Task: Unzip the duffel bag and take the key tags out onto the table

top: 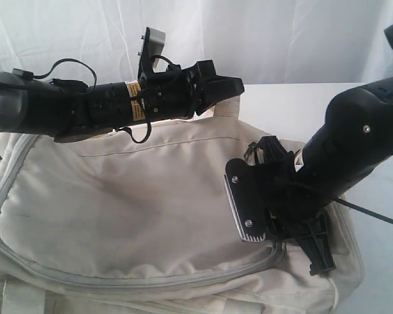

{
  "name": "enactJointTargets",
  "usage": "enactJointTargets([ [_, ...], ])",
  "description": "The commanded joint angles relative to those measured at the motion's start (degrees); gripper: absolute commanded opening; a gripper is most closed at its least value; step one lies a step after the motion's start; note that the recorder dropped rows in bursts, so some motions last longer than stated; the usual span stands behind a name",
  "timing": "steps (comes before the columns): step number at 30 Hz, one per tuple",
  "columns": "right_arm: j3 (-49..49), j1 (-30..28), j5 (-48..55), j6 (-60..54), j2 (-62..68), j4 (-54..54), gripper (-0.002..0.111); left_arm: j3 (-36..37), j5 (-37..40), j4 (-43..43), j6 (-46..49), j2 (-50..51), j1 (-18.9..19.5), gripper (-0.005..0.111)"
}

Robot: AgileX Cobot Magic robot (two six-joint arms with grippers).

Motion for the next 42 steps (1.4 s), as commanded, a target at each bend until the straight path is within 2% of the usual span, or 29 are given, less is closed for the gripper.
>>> enactJointTargets([
  [1,0.06,-0.3,3.1,2.05,-0.46,-2.13,0.011,-1.14,-6.79,-2.49,-0.21,-2.55,-0.24,0.0],
  [9,0.06,-0.3,7.75,2.18,-6.61,4.39,0.01,-1.14,-6.79,-2.49,-0.09,-2.55,-0.24,0.0],
  [16,0.06,-0.3,20.35,2.42,-12.1,11.83,0.01,-1.14,-6.79,-2.49,-0.09,-2.55,-0.24,0.0],
  [24,0.06,-0.3,29.42,5.02,-13.25,15.91,0.01,-1.14,-6.79,-2.62,-0.09,-2.55,-0.24,0.0],
  [35,0.06,-0.3,29.42,5.13,-14.46,29.56,0.01,-1.14,-6.79,-3.16,0.71,-2.55,-0.24,0.0],
  [42,0.06,-0.3,29.42,6.6,-14.46,33.96,0.01,-1.14,-6.79,-3.29,0.92,-2.55,-0.24,0.0],
])
